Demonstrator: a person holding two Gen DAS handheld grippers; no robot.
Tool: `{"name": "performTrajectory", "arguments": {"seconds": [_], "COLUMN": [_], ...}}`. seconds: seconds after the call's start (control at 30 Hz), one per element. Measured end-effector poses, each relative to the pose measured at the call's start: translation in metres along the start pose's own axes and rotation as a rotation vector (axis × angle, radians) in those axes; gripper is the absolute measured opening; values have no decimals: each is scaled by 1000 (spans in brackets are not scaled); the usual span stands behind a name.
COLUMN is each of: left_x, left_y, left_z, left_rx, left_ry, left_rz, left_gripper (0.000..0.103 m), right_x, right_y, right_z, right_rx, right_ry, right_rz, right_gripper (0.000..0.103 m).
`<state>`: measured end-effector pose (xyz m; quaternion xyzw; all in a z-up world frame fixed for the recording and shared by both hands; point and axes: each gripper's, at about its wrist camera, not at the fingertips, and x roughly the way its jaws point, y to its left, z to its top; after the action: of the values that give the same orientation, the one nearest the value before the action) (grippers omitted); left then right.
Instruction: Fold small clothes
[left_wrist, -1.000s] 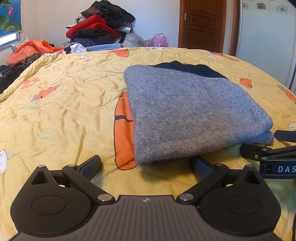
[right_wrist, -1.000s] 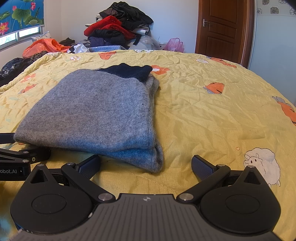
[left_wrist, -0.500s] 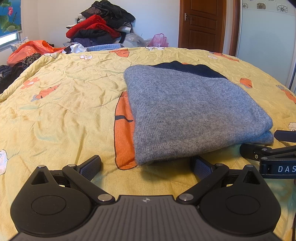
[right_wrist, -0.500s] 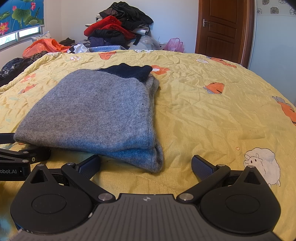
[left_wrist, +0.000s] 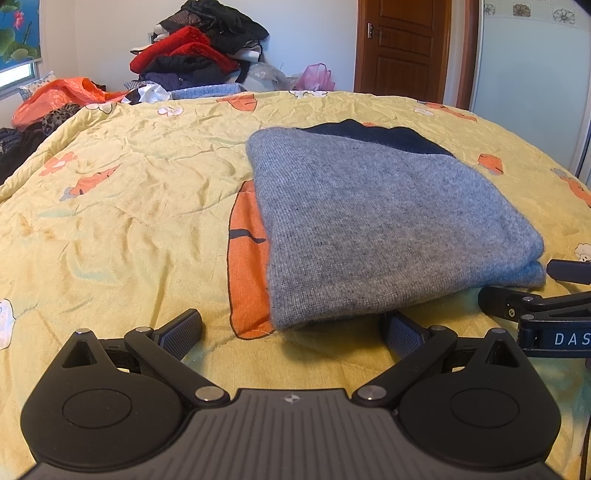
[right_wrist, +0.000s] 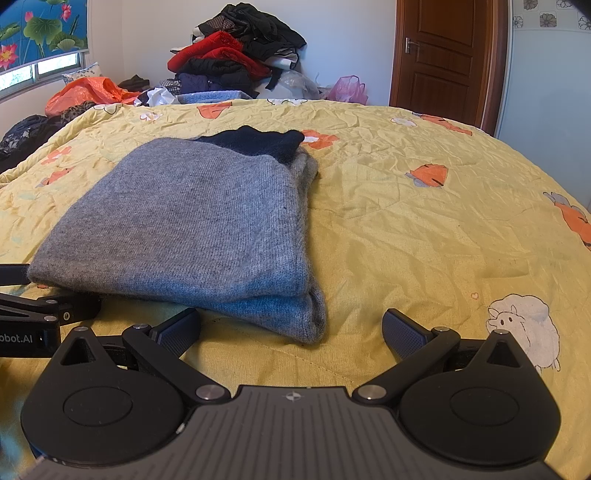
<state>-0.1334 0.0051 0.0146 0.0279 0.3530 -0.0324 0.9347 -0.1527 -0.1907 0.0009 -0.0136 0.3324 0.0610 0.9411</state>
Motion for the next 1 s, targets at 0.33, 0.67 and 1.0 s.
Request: {"name": "performTrajectory", "arguments": {"seconds": [0.33,0.67,1.0], "left_x": [0,0,0], "left_y": [-5,-4,-4], "left_z": [1,-1,0], "left_rx": [-48,-46,-45], "left_ry": [12,-1,-3], "left_rz": [45,44,44], "left_gripper": [103,103,103], "right_x": [0,0,-2], "right_y": [0,0,0], "right_z": [0,0,-1], "right_rx": [0,0,-2], "right_ry": [0,0,1], "right_rz": [0,1,3], "right_gripper": [103,103,103]}}
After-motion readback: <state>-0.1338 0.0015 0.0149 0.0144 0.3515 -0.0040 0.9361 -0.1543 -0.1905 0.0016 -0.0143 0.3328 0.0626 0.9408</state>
